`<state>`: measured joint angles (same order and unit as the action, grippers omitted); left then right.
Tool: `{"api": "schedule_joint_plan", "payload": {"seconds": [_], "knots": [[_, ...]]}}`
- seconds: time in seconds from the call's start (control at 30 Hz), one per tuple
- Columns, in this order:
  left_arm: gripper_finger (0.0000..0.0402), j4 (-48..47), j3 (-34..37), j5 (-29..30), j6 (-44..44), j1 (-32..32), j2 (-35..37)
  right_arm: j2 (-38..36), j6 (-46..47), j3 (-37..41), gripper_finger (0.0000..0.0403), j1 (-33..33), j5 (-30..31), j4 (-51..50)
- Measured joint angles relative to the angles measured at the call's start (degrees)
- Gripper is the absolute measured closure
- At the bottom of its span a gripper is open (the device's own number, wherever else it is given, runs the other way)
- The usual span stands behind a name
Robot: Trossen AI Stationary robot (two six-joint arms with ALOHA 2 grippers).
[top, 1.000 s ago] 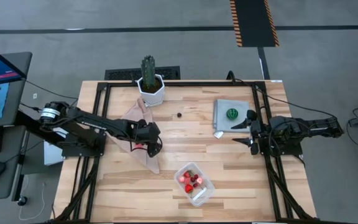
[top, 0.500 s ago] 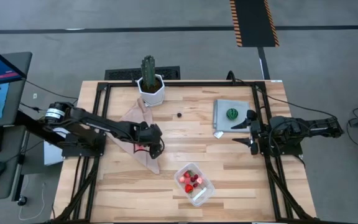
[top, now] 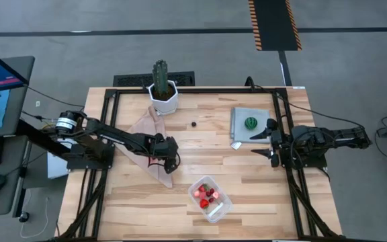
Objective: Pick and placing Produce into tupperware
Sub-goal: Put the black raspberry into the transparent bin
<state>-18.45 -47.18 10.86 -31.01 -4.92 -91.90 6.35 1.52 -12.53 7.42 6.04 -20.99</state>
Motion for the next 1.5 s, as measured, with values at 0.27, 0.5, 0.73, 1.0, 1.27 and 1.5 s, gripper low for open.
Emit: {"api": "schedule_joint_plan", "payload": {"seconds": [0.27,0.5,0.73,1.0,1.27,1.5], "knots": [[0.0143,0.02,0.57,0.46,-1.50,0.11,-1.09,0.00,0.00,0.00,0.0127,0.00,0.00,0.00],[0.0143,1.30,0.56,0.45,-0.84,0.04,-2.99,0.02,0.02,0.00,0.0127,0.00,0.00,-0.04],[0.0174,1.51,0.55,0.06,-0.63,0.06,-3.02,0.02,0.02,0.00,0.0127,-0.02,0.01,0.00],[0.0220,2.30,0.46,0.47,-1.53,0.06,-4.72,0.00,0.00,0.00,0.0127,-0.02,0.02,0.00],[0.0271,3.08,0.37,-0.21,-1.65,0.12,-4.39,0.00,0.02,0.00,0.0127,-0.01,0.01,0.00],[0.0300,3.12,0.33,-0.37,-1.72,0.06,-4.39,0.01,0.00,0.00,0.0127,-0.01,0.02,0.00]]}}
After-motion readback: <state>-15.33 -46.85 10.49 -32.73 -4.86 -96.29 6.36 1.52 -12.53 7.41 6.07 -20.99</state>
